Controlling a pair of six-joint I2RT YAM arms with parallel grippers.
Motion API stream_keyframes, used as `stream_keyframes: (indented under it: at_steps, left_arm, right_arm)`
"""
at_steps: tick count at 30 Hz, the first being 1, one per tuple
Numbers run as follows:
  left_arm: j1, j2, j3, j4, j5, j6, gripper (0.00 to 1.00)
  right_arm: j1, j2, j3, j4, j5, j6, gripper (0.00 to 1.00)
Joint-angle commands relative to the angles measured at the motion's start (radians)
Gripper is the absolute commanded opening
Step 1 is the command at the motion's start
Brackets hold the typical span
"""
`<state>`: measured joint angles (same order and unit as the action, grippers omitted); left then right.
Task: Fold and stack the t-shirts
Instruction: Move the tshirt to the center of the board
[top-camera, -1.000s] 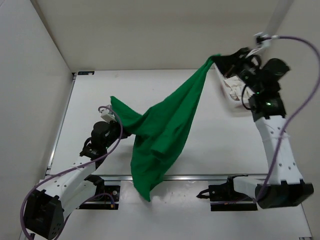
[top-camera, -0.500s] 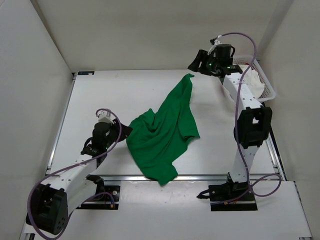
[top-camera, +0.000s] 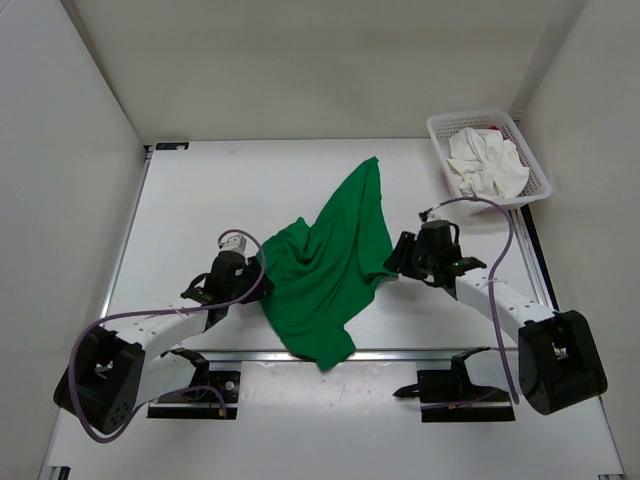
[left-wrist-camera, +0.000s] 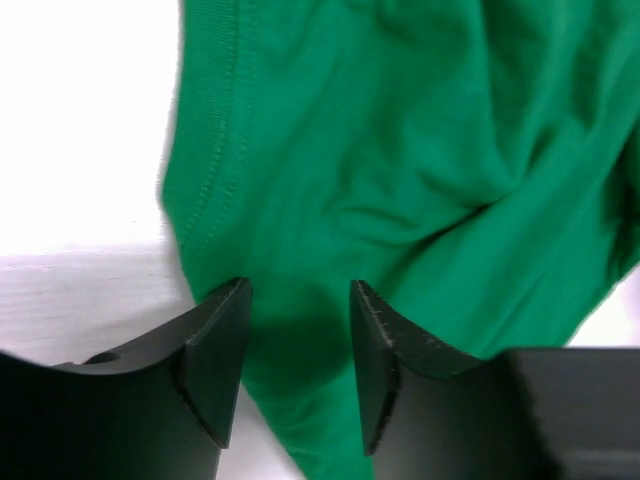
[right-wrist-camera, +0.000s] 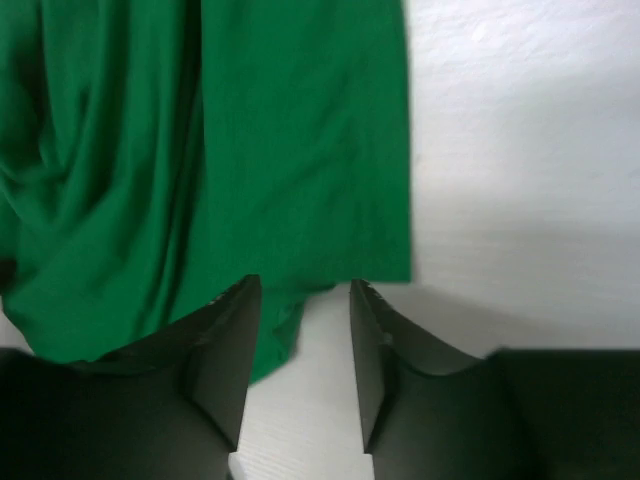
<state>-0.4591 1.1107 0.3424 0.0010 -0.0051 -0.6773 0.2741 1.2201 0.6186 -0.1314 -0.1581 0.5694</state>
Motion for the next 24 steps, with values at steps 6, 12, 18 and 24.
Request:
stream_keyframes:
  at_steps: [6,12,18,24]
  left_arm:
    - [-0.021,0.084,-0.003,0.034,-0.010,0.005,0.46]
    - [-0.023,0.130,0.000,0.071,-0.009,0.001,0.38]
    - [-0.024,0.161,-0.002,0.112,-0.004,-0.030,0.25]
    - [-0.007,0.236,0.017,0.168,0.001,-0.057,0.06]
  right_arm:
    - [0.013,-0.070,-0.172,0.160,0.028,0.093,0.56]
    - [-0.036,-0.031,-0.224,0.249,-0.020,0.171,0.55]
    - [-0.021,0.044,-0.249,0.354,-0.043,0.247,0.42]
    - [-0.012,0.029,-0.211,0.351,0.060,0.230,0.09]
